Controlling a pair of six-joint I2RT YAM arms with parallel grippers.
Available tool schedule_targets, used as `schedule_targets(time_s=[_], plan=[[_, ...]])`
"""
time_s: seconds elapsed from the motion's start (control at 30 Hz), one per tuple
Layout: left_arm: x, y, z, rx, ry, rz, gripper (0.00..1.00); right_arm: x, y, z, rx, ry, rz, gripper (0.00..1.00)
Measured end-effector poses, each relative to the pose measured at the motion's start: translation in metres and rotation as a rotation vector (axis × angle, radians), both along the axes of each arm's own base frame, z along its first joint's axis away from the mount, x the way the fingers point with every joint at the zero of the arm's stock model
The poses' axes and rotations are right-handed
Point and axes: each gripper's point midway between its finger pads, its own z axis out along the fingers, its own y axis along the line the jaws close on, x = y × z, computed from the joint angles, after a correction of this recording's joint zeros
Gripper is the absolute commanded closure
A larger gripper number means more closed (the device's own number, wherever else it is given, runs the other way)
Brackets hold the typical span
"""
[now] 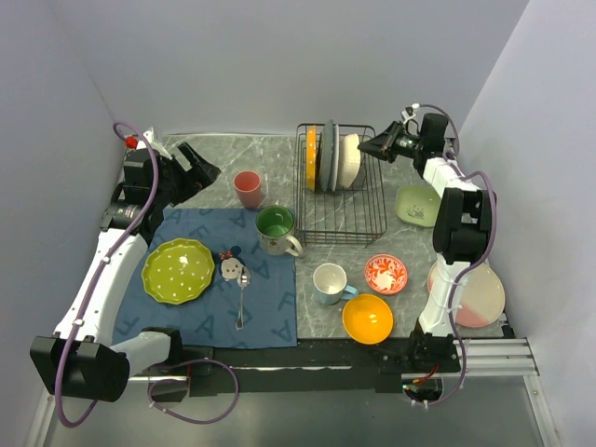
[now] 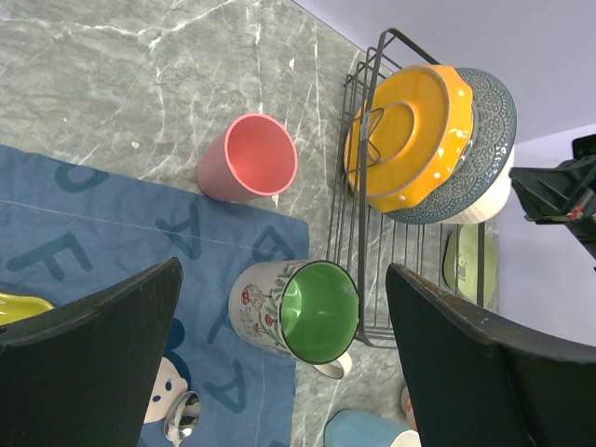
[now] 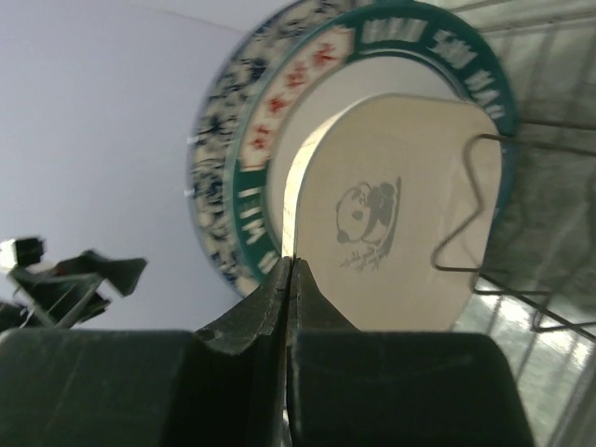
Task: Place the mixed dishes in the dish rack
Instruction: Insert the plate into the dish rack
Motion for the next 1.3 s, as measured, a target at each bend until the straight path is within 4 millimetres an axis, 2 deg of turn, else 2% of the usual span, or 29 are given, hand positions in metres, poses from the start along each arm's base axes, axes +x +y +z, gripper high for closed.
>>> schedule_targets(time_s=[0.27,0.43,0.6,0.83,1.1,1.3], plan=[[0.000,0.000,0.000,-0.002,0.000,0.001,0.03,0.010,-0.001,-0.023,-0.062,0.047,-0.045,0.98],[0.000,0.000,0.000,-0.002,0.000,0.001,0.03,0.015,0.002,-0.025,-0.098,0.051,-0.067,0.85],[0.000,0.000,0.000,-0.002,0.000,0.001,0.03,0.018,0.012,-0.029,-0.153,0.042,-0.072,0.67],[0.000,0.000,0.000,-0.001,0.001,0.001,0.03,0.006,0.046,-0.041,-0.202,0.062,-0.020,0.59],[-0.001,0.000,-0.002,0.001,0.010,0.002,0.03,0.006,0.043,-0.051,-0.258,0.071,-0.043,0.56],[-0.001,0.000,-0.002,0.001,0.011,0.002,0.03,0.002,0.040,-0.056,-0.311,0.093,-0.062,0.44]])
